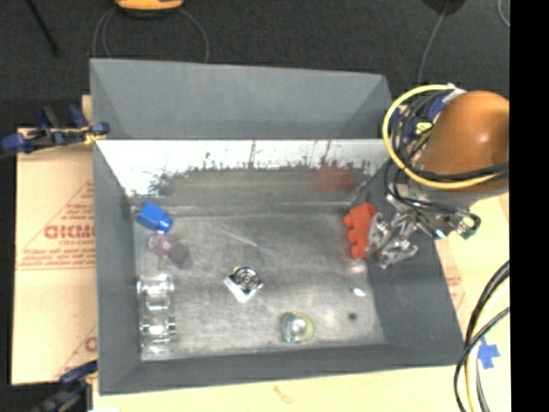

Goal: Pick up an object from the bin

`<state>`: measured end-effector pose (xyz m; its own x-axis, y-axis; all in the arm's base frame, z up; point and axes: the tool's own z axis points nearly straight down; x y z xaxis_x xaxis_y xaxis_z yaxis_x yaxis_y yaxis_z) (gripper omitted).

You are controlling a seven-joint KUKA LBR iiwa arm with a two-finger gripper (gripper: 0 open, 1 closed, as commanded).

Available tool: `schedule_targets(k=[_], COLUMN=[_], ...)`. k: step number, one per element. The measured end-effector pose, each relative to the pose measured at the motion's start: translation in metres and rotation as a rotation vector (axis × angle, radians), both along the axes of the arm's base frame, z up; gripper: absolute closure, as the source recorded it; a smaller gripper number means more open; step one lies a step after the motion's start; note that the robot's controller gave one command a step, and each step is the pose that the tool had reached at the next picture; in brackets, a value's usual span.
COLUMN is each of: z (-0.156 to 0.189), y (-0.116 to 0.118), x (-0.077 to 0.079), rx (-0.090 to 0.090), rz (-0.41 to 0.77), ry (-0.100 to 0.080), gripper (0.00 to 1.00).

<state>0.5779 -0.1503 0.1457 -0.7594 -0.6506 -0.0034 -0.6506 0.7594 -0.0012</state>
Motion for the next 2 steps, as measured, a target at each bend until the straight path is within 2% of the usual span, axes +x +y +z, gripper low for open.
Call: schedule_targets(k=[1,2], z=[0.034,-0.008], y=[0.034,0.054], x=[-0.029,-0.059], rx=[0.002,0.002], rz=[-0.312,-0.452], ry=[-0.001,0.005], gripper=[1.00,1.00])
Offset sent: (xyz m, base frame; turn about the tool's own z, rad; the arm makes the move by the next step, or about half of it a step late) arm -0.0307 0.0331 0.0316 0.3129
